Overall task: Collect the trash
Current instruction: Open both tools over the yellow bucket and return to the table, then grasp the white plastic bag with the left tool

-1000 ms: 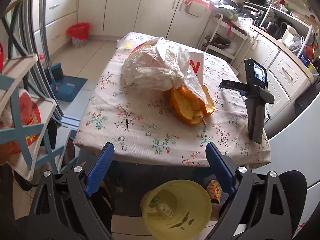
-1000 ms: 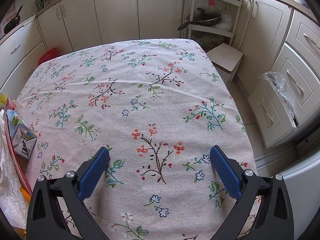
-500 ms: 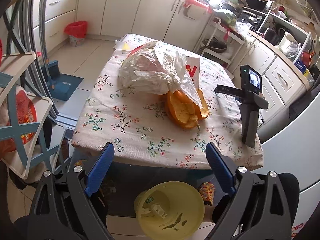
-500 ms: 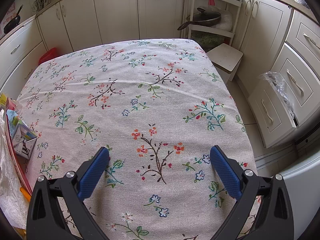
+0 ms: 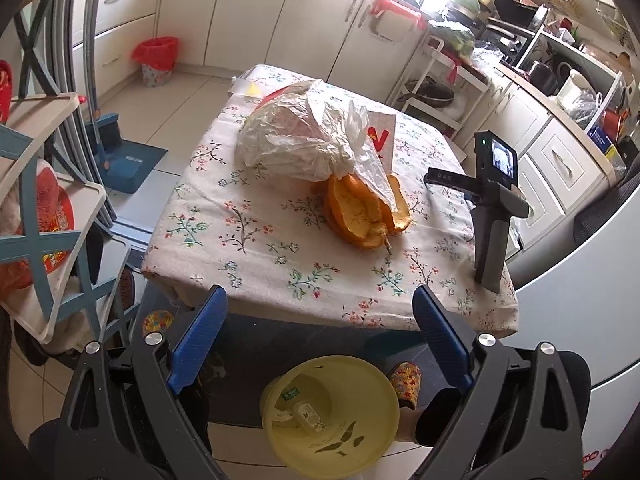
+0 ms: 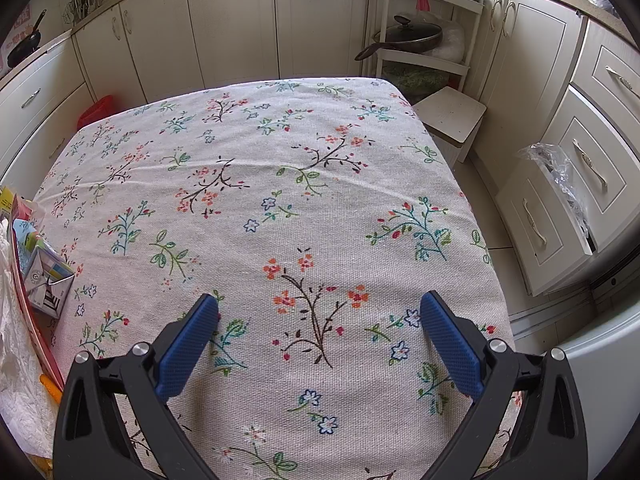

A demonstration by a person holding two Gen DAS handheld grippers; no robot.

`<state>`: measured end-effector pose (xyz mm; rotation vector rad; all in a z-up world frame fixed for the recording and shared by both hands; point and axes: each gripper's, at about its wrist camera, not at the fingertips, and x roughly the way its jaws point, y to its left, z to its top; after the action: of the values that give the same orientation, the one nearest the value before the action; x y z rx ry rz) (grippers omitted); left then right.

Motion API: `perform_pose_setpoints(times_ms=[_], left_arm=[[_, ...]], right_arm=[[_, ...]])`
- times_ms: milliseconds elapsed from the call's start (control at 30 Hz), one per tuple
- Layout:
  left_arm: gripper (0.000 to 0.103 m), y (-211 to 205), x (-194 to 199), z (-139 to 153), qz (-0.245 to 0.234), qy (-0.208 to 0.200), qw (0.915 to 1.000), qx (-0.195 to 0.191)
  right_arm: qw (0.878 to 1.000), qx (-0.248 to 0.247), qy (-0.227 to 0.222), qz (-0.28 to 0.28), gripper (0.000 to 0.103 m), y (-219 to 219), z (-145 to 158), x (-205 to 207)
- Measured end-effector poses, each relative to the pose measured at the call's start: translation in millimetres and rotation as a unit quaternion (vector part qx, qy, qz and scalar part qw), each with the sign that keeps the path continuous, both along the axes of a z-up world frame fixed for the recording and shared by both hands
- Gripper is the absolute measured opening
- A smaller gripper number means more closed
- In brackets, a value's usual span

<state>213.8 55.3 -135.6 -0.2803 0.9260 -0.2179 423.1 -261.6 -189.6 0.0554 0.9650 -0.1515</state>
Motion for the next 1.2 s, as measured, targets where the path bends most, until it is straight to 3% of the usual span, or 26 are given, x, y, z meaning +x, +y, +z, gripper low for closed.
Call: perform_pose_setpoints(times_ms=[700, 933, 1033, 1100, 1200], left_arm=[[0.09, -72, 29, -19, -0.053, 0.032, 0.9962, 0.061], [0.09, -70, 37, -21, -0.037, 0.03, 0.9959, 0.077], [0.09, -65, 39, -22, -0.024, 0.025, 0.9955, 0.088], [0.09, -57, 42, -21, -0.009, 0.021, 0.9954, 0.093], [0.09, -38, 45, -19, 0.022, 0.017, 0.9955, 0.09]], right_arm=[[1.0, 0.0, -0.001, -0.01, 0.096, 0, -1, 0], [1.0, 0.0, -0.001, -0.021, 0.096, 2, -1, 3], [1.0, 0.005, 0.017, 0.0, 0.096, 4, 1, 3], [0.999, 0.023, 0.021, 0.012, 0.096, 7, 4, -3], [0.998, 0.059, -0.012, 0.029, 0.096, 10, 25, -25]])
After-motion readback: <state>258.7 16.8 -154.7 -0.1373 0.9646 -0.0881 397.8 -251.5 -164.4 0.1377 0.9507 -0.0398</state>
